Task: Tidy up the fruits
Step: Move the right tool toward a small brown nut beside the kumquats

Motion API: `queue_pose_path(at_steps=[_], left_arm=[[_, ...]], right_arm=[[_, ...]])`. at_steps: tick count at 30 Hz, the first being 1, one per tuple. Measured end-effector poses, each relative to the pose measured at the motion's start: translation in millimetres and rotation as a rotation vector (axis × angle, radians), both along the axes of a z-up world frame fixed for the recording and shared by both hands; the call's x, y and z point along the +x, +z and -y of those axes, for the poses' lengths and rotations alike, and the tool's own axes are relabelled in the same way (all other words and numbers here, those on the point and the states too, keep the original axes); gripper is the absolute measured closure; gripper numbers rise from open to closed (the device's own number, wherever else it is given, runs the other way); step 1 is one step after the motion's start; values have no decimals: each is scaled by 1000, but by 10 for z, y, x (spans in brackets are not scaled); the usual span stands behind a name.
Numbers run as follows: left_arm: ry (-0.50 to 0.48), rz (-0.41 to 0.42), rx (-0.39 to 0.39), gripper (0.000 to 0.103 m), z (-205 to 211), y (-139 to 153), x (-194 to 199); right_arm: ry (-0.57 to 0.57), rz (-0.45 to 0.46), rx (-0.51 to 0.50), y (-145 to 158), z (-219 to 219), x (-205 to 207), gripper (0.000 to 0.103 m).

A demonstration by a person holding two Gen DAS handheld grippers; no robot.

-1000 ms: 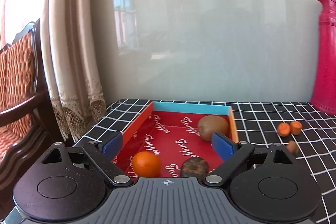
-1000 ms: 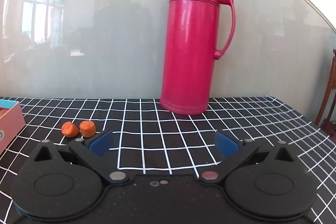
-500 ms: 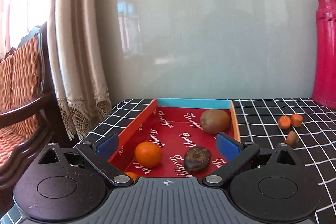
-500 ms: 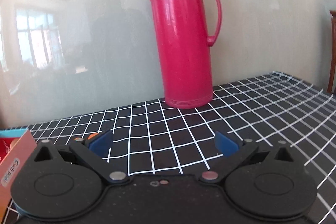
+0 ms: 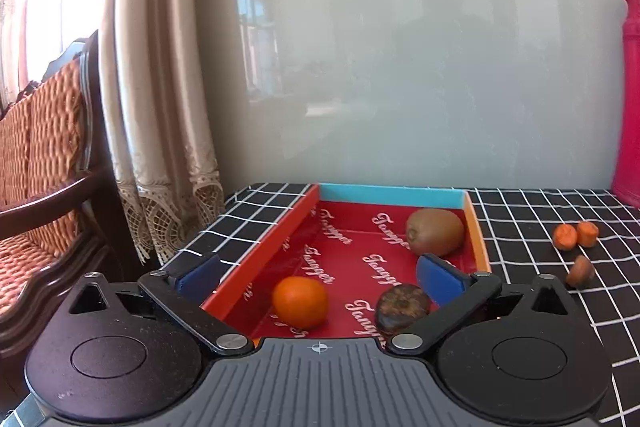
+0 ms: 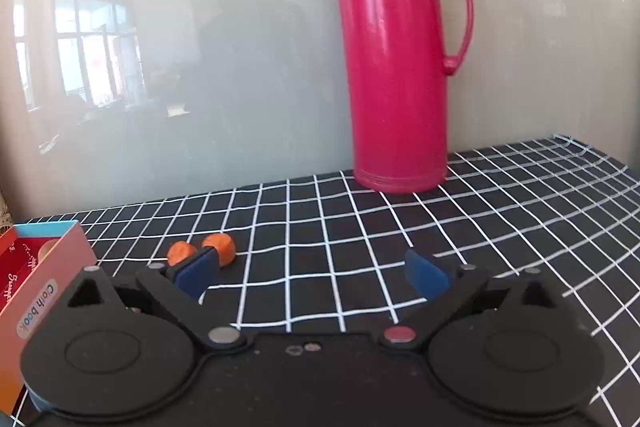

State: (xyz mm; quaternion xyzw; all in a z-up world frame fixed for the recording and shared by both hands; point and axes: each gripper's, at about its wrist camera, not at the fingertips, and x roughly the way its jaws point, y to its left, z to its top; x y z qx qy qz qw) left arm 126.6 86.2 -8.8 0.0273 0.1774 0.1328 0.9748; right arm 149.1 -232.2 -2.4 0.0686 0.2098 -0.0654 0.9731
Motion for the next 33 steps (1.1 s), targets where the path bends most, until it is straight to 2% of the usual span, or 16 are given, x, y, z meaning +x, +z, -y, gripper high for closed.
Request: queue_pose_path(at_steps=[8, 16, 18, 22, 30, 33], left_arm=[[11, -12, 11, 0, -104, -5, 6], [33, -18, -7, 0, -232, -3, 15], [39, -19, -9, 0, -255, -6, 7], [50, -15, -11, 0, -320, -2, -13], [73, -16, -31, 0, -483, 0, -23], [81, -21, -33, 0, -539, -12, -17]], right_arm=[[53, -28, 12, -31, -94, 91, 1], [104, -55, -51, -17, -328, 135, 4], [111, -64, -70, -25, -389, 156, 7], [144, -58, -116, -43, -539, 177, 20], [247, -81, -140, -121, -758, 274, 26], [283, -104, -129, -155, -813, 328, 33]])
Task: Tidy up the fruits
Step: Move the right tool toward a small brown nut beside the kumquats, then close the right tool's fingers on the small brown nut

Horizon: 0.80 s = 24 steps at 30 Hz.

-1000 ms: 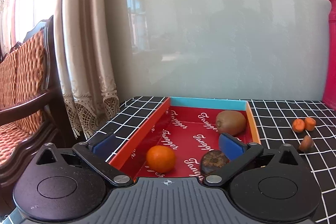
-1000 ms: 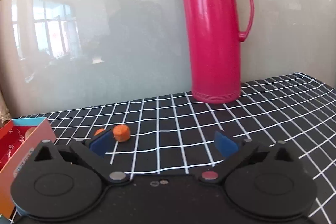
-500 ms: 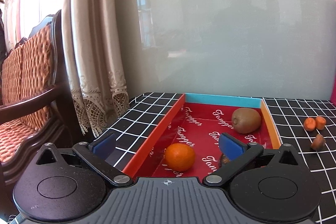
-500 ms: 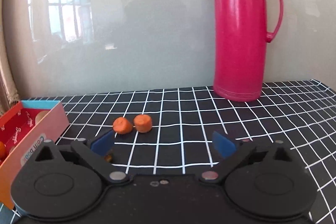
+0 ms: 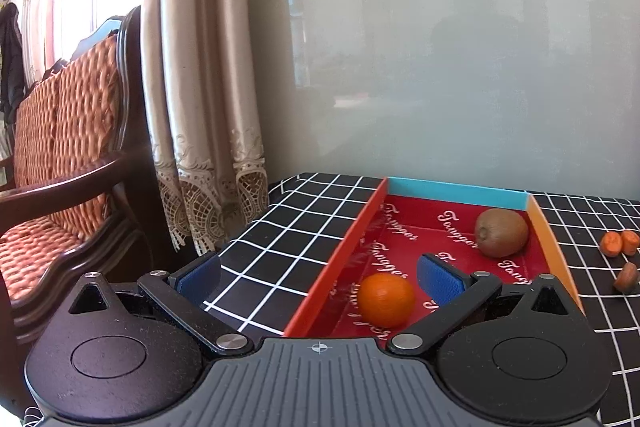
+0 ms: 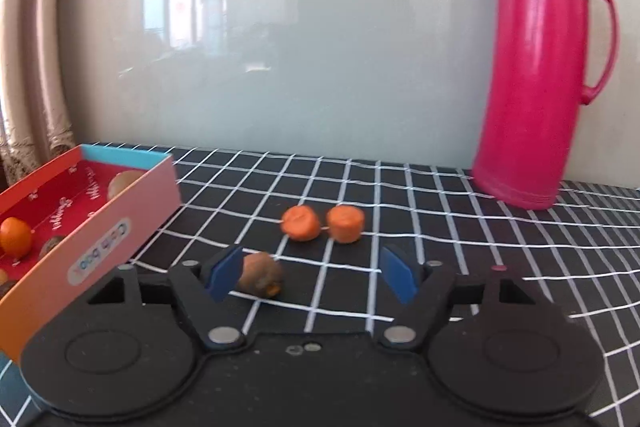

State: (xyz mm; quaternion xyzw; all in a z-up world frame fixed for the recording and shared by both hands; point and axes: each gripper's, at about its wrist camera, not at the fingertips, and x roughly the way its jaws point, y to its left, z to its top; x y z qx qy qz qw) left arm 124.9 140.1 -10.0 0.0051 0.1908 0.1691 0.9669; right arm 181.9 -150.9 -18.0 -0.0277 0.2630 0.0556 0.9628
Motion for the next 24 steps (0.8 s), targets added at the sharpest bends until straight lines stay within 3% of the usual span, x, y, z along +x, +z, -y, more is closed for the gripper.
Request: queue_pose_path(at_steps=[8, 24], left_arm=[[23, -8, -17, 0, -158, -18, 12], [77, -40, -28, 0, -406, -80, 34]], right_arm=[[56, -30, -39, -93, -148, 88, 51], [69, -98, -49, -250, -314, 261, 65]])
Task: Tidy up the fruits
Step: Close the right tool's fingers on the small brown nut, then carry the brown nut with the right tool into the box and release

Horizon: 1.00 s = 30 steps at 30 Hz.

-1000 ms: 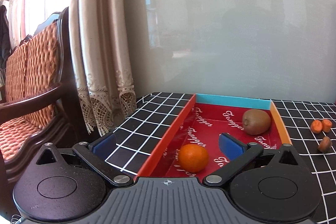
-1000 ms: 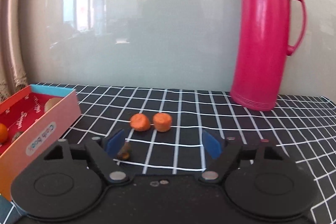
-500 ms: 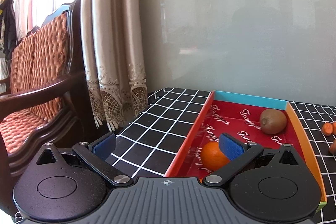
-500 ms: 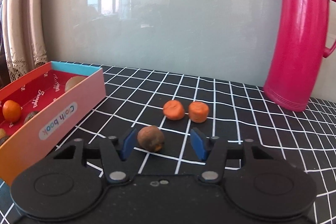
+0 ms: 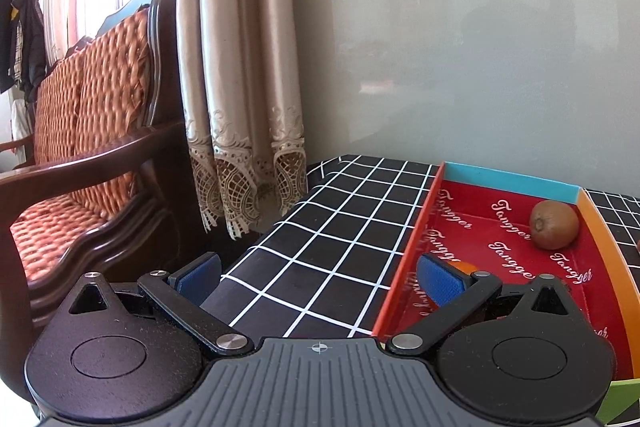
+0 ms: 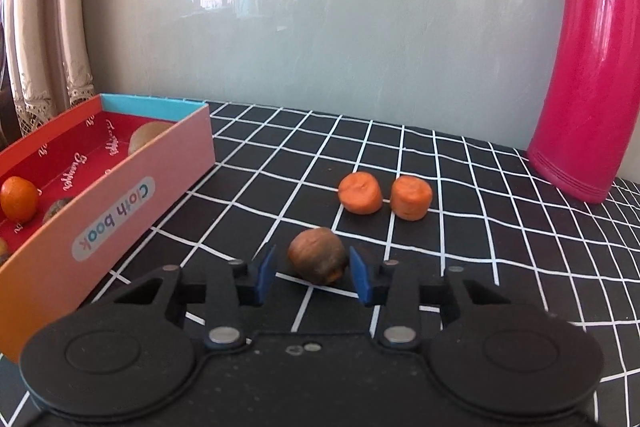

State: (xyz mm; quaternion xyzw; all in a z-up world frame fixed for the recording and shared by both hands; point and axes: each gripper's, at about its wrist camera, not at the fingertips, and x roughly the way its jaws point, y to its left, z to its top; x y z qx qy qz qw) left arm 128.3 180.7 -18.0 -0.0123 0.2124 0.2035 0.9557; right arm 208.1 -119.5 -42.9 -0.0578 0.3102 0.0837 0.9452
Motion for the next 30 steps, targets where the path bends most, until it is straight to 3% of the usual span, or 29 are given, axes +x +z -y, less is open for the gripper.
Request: queue_pose_path(at_steps=[2, 19, 30], left_arm=[[1, 1, -1, 0, -7, 2, -2], [-4, 11, -14, 0, 46, 20, -28], [-16, 10, 2, 0, 147, 10, -62]], right_arm=[[-8, -6, -4, -11, -8, 12, 72], [-38, 21, 26, 135, 133, -128, 72], [-31, 80, 49, 444, 178, -275, 72]])
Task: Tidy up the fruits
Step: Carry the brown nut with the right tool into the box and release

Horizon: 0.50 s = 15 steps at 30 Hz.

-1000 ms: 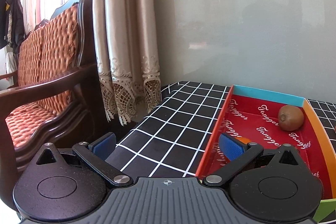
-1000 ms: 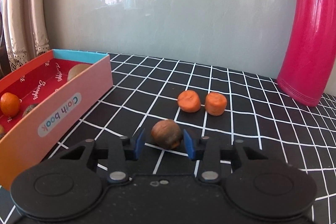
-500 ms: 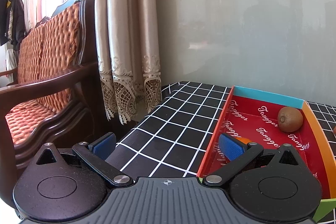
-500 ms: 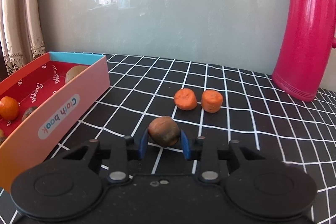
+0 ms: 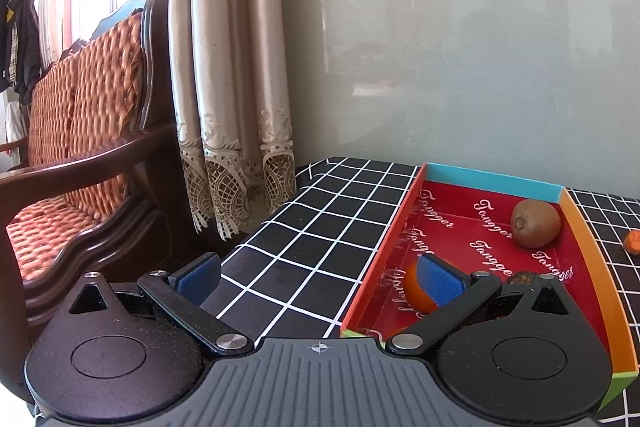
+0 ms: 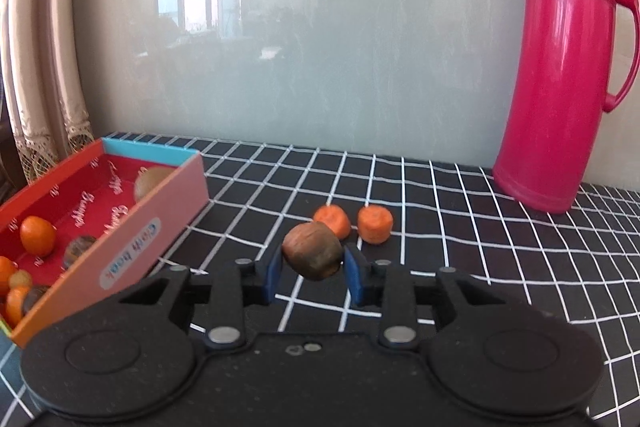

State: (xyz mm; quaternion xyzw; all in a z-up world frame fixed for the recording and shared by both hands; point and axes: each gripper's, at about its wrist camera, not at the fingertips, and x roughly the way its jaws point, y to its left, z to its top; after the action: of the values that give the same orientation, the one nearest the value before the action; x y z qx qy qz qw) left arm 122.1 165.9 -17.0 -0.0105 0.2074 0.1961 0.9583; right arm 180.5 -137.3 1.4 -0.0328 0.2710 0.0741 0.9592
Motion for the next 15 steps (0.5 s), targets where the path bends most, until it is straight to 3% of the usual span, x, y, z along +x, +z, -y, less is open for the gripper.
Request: queue_pose_path(at_steps=[15], left_arm=[[23, 14, -6, 0, -317, -6, -176]], right_arm=[[61, 10, 14, 46, -486, -22, 72]])
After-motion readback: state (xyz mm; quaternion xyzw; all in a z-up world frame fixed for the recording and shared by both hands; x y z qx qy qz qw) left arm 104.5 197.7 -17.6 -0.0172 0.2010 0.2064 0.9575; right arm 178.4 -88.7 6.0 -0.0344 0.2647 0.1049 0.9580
